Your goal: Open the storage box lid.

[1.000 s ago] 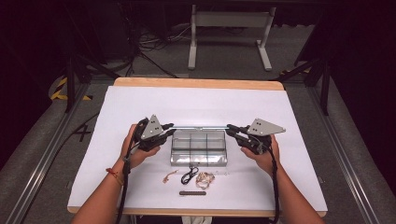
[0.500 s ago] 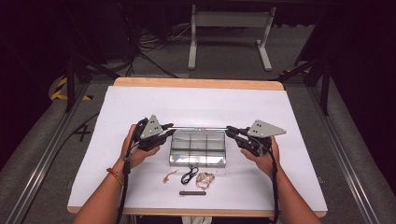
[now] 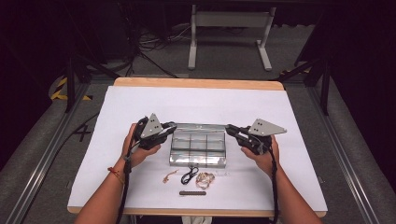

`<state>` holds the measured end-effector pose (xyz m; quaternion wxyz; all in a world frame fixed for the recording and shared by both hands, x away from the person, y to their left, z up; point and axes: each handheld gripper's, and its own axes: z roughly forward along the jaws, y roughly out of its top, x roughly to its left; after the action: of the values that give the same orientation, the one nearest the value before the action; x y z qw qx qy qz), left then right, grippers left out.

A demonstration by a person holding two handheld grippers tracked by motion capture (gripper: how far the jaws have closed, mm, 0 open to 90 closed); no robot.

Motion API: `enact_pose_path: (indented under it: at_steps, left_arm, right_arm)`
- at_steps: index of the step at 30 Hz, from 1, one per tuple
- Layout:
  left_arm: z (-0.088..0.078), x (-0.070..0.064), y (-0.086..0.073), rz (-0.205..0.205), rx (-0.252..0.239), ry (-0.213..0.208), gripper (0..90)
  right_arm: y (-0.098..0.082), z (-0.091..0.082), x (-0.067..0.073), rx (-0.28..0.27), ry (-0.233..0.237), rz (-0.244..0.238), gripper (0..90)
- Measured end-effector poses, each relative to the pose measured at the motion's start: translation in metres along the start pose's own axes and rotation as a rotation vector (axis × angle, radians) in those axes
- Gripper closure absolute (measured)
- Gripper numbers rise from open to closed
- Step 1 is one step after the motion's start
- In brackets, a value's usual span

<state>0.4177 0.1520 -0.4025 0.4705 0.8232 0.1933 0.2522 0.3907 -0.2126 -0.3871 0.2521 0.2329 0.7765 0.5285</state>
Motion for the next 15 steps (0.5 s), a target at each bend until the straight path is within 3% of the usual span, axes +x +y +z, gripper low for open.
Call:
enact_pose_path:
  at_steps: [5,15]
  left_arm:
    - [-0.0002,0.0022,-0.0011,-0.029,-0.015,0.004,77.7]
    - [0.0051,0.0042,-0.0021,-0.024,-0.001,0.007,79.4]
  right_arm:
    - [0.0017,0.0030,-0.0016,-0.002,-0.026,0.004,83.5]
    - [0.0014,0.0101,-0.0048,0.017,-0.039,0.002,82.3]
